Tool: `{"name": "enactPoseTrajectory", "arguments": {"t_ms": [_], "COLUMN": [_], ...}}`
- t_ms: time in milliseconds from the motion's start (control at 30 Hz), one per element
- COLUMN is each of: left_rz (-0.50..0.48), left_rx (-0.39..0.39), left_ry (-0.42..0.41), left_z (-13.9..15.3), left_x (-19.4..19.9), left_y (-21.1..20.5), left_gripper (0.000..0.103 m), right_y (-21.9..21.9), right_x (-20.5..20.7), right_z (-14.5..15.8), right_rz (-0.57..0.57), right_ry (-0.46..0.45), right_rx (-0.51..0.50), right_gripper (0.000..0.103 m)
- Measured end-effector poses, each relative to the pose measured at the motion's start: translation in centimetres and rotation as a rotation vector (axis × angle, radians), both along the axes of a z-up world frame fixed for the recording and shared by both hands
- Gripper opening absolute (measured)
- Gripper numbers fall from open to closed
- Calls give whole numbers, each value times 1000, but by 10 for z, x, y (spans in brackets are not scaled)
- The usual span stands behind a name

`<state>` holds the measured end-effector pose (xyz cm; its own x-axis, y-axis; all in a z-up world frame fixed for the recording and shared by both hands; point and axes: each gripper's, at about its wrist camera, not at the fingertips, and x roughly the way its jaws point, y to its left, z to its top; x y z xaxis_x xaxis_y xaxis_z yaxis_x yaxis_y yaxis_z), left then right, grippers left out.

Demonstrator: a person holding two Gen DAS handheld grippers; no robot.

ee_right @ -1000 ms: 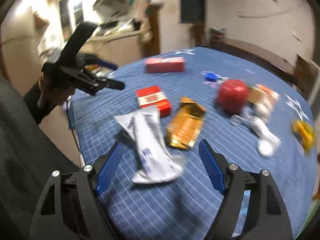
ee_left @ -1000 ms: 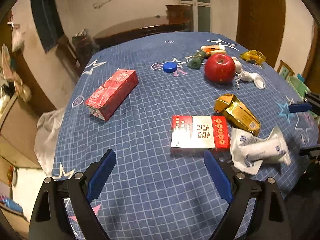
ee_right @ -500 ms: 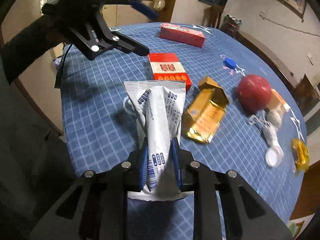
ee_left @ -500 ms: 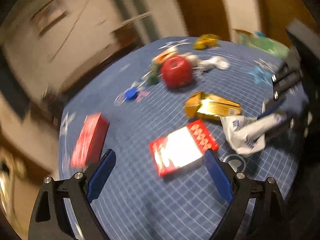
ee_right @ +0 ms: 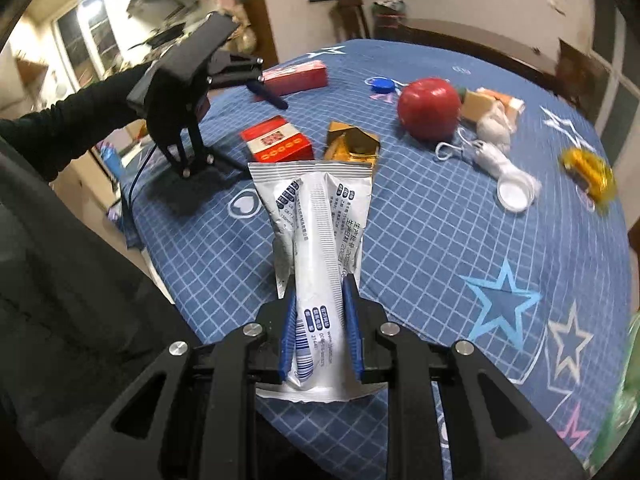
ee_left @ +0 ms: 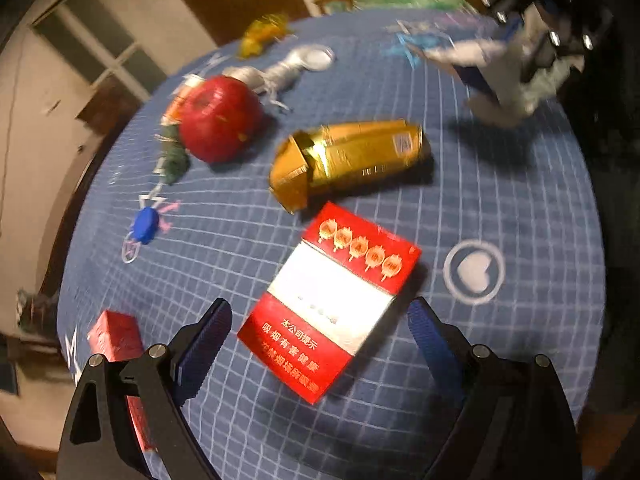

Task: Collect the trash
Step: 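Grasp the white snack wrapper with right tool while left tool holds the cigarette pack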

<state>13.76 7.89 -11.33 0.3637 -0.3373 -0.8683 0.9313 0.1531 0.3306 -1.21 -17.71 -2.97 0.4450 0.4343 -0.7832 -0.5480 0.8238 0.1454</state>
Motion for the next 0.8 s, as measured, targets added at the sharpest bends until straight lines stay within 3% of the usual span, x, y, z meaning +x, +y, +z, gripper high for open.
{"name": "enactPoseTrajectory", "arguments": {"t_ms": [200,333,433,467,533,633,800], "left_rz": [-36,-27,63,104,166,312,631], "left_rx": [-32,-56,-87,-93,-102,-137,-168], "left_ry": [43,126,218,213,179,135,-5], "left_z": [-1,-4,-4,-4,-3,-2,0], "left_x": [19,29,33,29,19,0,-29], "left_y": [-1,0,1,2,4,9,3], "left_gripper": [91,89,75,74,67,65,64], "right_y": [-2,-7,-13,-15,-21,-25,-27], "right_x": [13,23,27,28,30,33,37], "right_z": [0,-3,-4,-4,-5,-10,-14], "right_rz": [-28,-45,-82,-97,-136,-192,-258], "right_ry": [48,77,73,69,55,24,-42], "right_rx": [27,41,36,36,31,0,-18], "right_gripper": [21,21,21,21,20,20,20]}}
